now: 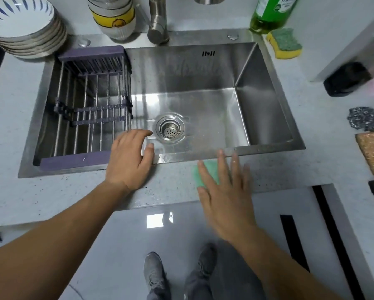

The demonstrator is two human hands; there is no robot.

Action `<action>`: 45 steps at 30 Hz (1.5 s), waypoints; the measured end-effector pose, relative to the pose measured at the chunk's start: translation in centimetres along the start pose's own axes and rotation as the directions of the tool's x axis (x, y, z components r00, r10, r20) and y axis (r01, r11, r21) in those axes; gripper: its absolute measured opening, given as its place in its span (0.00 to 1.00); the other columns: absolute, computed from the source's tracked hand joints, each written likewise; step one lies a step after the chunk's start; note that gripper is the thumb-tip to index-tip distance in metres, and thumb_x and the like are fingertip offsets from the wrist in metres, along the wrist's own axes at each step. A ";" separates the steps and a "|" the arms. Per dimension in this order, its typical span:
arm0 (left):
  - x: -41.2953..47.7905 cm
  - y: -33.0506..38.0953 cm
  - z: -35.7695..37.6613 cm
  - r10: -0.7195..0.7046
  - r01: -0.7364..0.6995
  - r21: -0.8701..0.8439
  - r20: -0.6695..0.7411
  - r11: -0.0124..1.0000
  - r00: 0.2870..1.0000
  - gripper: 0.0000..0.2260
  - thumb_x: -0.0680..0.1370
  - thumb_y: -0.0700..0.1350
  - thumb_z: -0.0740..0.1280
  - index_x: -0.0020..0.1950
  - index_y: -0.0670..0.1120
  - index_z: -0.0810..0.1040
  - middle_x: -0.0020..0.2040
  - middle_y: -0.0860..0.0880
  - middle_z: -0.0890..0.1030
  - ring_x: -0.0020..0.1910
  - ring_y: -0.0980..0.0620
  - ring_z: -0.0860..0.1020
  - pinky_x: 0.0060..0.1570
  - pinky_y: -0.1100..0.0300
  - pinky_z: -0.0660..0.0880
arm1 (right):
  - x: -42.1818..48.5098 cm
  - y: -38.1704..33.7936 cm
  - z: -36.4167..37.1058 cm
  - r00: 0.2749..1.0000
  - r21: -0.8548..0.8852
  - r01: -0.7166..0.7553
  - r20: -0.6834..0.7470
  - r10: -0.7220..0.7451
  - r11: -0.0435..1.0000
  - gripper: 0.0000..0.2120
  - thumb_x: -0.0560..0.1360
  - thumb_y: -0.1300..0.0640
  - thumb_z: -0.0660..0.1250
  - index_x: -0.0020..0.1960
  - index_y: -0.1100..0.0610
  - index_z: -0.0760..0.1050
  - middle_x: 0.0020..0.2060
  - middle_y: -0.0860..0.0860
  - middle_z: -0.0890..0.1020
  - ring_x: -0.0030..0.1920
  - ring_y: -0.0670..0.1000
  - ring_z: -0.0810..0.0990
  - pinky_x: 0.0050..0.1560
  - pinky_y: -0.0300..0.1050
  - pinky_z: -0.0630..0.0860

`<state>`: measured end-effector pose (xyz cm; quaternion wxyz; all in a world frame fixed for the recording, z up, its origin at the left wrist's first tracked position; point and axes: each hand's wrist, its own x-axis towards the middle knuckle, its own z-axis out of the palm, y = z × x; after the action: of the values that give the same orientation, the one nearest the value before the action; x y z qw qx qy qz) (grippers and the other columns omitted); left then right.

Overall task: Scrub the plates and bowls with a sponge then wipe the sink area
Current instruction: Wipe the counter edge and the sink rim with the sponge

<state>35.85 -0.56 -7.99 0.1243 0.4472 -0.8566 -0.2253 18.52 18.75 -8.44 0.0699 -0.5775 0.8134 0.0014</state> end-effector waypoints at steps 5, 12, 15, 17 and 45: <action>-0.4 1.0 -0.3 0.063 -0.065 -0.023 -0.057 0.998 0.996 0.21 0.83 0.52 0.53 0.67 0.42 0.76 0.64 0.43 0.78 0.64 0.41 0.74 0.67 0.45 0.65 | 1.5 8.1 -0.9 0.929 0.023 -0.369 0.037 0.368 0.929 0.30 0.80 0.42 0.42 0.82 0.46 0.48 0.80 0.62 0.50 0.79 0.68 0.50 0.77 0.69 0.50; 1.5 7.9 3.5 0.095 -0.098 -0.087 -0.042 0.991 0.995 0.16 0.83 0.49 0.57 0.60 0.43 0.79 0.58 0.44 0.79 0.59 0.42 0.76 0.61 0.47 0.71 | 3.7 2.9 -0.4 0.998 0.066 0.061 -0.007 -0.061 0.996 0.28 0.81 0.40 0.47 0.80 0.45 0.56 0.81 0.56 0.53 0.80 0.64 0.47 0.78 0.64 0.44; 2.6 9.1 4.9 -0.008 0.008 -0.093 -0.001 0.996 1.000 0.18 0.82 0.53 0.54 0.61 0.45 0.79 0.60 0.45 0.79 0.60 0.42 0.75 0.62 0.47 0.70 | 3.6 7.9 -0.9 0.998 0.006 0.057 0.027 -0.057 0.998 0.28 0.81 0.41 0.45 0.80 0.45 0.54 0.81 0.55 0.55 0.80 0.64 0.50 0.78 0.65 0.49; 3.0 9.6 5.7 -0.055 0.057 -0.099 0.024 0.993 0.998 0.19 0.83 0.53 0.54 0.62 0.45 0.78 0.61 0.44 0.79 0.61 0.41 0.75 0.63 0.46 0.70 | 3.9 12.9 -1.3 0.997 -0.045 -0.047 0.057 0.050 0.998 0.29 0.81 0.41 0.41 0.81 0.47 0.51 0.81 0.57 0.54 0.80 0.65 0.49 0.78 0.67 0.48; 3.2 11.3 7.0 -0.133 0.129 0.082 0.050 0.988 0.990 0.21 0.82 0.57 0.50 0.61 0.49 0.78 0.56 0.47 0.81 0.56 0.42 0.77 0.60 0.47 0.67 | 7.4 12.8 -1.1 0.993 0.348 0.079 -0.115 -0.041 0.934 0.11 0.84 0.55 0.56 0.61 0.53 0.75 0.59 0.48 0.79 0.64 0.53 0.74 0.72 0.52 0.66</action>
<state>23.09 4.44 -8.40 0.0680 0.5006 -0.8367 -0.2116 4.01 16.01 -9.19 0.1288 -0.5794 0.7851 -0.1769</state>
